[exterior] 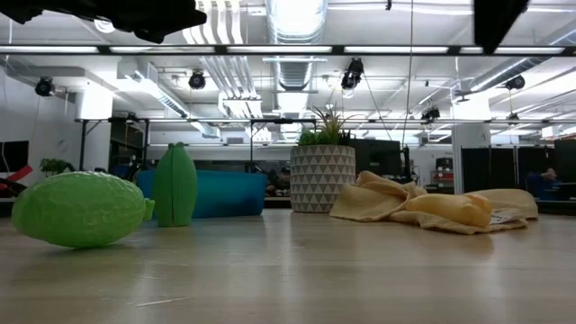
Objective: Pick and placing Produce into tupperware
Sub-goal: Put the yellow banana into the blue bin
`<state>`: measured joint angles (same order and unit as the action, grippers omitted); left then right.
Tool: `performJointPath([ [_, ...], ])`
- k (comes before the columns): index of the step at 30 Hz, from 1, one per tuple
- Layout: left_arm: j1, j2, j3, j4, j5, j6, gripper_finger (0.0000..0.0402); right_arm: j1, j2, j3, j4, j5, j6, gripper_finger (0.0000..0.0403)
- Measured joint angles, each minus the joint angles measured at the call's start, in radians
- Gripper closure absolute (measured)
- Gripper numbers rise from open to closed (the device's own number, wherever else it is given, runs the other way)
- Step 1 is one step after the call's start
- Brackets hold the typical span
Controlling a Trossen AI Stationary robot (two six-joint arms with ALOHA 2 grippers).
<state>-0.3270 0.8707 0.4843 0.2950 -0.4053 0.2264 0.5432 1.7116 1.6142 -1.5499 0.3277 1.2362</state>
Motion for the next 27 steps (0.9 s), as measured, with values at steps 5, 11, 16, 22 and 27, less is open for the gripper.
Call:
performJointPath([
  [5,0.000,0.000,0.000,0.000,0.000,0.000,0.0196,0.135,-0.005,-0.001,-0.004,0.105,0.216,0.0167],
  [11,0.000,0.000,0.000,0.001,0.000,0.000,0.0196,0.232,-0.002,-0.058,0.000,0.147,0.420,0.0167],
  [16,0.000,0.000,0.000,0.001,0.000,-0.001,0.0196,0.254,-0.002,-0.155,0.042,0.171,0.532,0.0167],
  [22,0.000,0.000,0.000,0.001,0.000,-0.001,0.0196,0.213,-0.001,-0.255,0.186,0.182,0.510,0.0167],
  [27,0.000,0.000,0.000,0.001,0.000,-0.001,0.0196,0.176,-0.001,-0.335,0.293,0.227,0.501,0.0168],
])
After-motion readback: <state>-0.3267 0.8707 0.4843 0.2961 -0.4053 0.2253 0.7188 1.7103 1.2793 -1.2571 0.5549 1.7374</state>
